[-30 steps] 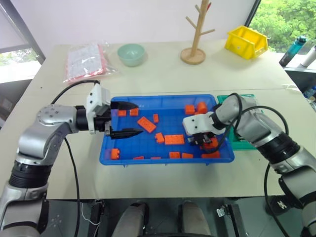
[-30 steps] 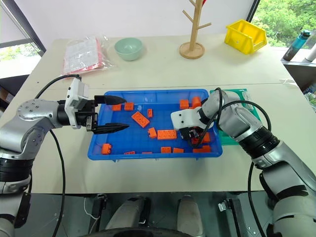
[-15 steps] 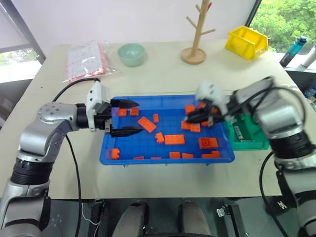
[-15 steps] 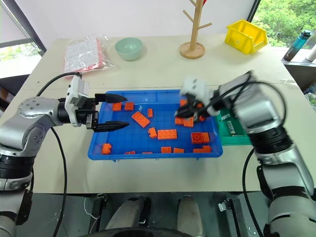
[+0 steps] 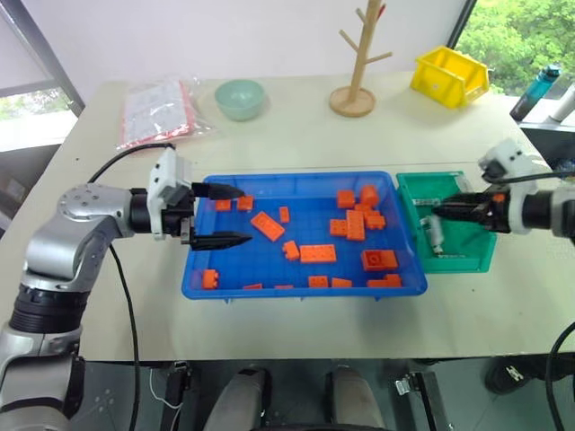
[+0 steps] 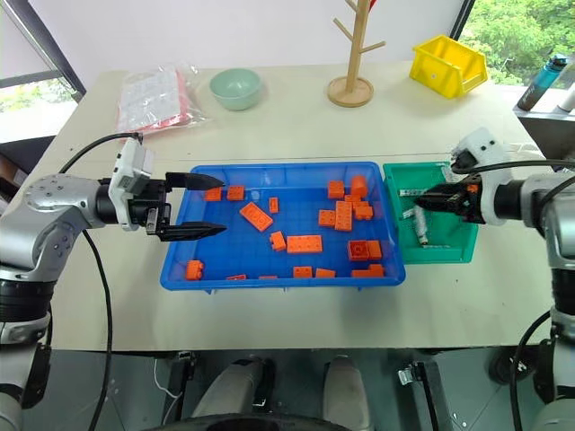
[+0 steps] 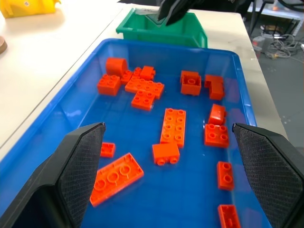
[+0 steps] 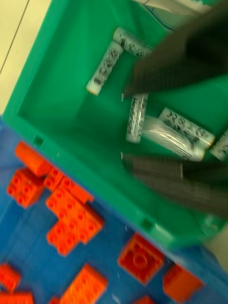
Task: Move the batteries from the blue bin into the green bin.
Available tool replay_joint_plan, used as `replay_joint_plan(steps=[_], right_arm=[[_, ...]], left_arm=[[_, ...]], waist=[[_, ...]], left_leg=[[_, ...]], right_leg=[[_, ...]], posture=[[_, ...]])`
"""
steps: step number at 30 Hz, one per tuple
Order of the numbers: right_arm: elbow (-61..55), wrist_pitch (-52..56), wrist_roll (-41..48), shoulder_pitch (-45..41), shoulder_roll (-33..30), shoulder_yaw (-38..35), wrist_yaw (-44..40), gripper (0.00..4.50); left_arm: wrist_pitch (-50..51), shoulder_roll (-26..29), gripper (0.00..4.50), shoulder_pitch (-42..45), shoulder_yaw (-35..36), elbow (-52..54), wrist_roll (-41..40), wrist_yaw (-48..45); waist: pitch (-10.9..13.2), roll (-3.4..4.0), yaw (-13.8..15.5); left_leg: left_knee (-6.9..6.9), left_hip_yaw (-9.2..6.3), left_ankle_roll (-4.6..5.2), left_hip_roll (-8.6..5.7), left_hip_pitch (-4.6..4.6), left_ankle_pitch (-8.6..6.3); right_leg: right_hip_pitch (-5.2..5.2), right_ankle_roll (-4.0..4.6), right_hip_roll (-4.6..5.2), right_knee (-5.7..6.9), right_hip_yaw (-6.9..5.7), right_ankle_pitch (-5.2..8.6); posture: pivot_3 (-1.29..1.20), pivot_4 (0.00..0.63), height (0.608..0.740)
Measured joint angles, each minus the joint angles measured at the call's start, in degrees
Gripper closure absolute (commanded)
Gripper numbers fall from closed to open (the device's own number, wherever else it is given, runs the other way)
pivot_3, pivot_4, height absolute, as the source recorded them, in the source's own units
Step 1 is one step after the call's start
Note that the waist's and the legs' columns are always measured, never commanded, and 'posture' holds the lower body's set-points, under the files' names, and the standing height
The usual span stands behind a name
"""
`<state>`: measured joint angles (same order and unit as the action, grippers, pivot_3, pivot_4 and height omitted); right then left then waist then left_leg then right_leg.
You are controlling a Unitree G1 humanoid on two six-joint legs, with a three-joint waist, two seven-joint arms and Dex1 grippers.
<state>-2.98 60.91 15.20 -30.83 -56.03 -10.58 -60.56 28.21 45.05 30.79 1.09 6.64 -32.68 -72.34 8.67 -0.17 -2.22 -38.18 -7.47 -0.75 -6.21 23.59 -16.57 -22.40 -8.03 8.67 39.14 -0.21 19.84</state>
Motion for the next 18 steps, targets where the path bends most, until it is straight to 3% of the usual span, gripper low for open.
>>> replay_joint_plan(steps=[7, 13, 18], right_arm=[[-2.5, -8.8, 6.5, 5.8, -3.2, -7.8, -4.9, 1.11], [15.7, -27.7, 4.3, 14.7, -15.5, -15.4, -16.1, 1.11], [26.5, -37.0, 3.8, 21.5, -18.6, -18.1, -26.1, 1.11]], left_arm=[[0.1, 1.0, 0.00, 0.7, 0.6, -2.1, -0.1, -0.1], [0.5, 8.8, 0.00, 0.2, 7.4, -9.2, -0.6, -2.7], [2.0, 12.8, 0.00, 0.4, 10.3, -13.8, -1.3, -5.4]], waist=[[0.0, 0.00, 0.1], [0.0, 0.00, -0.2], [0.0, 0.02, -0.4]], left_leg=[[-0.02, -0.07, 0.00, -0.04, 0.00, 0.00], [0.02, -0.06, 0.01, -0.02, -0.06, 0.00], [0.03, 0.04, 0.01, 0.03, -0.13, 0.00]], right_leg=[[0.09, 0.00, -0.01, -0.02, -0.02, 0.00], [0.08, 0.00, -0.04, -0.03, -0.04, 0.00], [0.10, -0.01, -0.04, -0.03, -0.03, 0.00]], posture=[[0.00, 0.150, 0.726], [0.00, 0.150, 0.726], [0.00, 0.150, 0.726]])
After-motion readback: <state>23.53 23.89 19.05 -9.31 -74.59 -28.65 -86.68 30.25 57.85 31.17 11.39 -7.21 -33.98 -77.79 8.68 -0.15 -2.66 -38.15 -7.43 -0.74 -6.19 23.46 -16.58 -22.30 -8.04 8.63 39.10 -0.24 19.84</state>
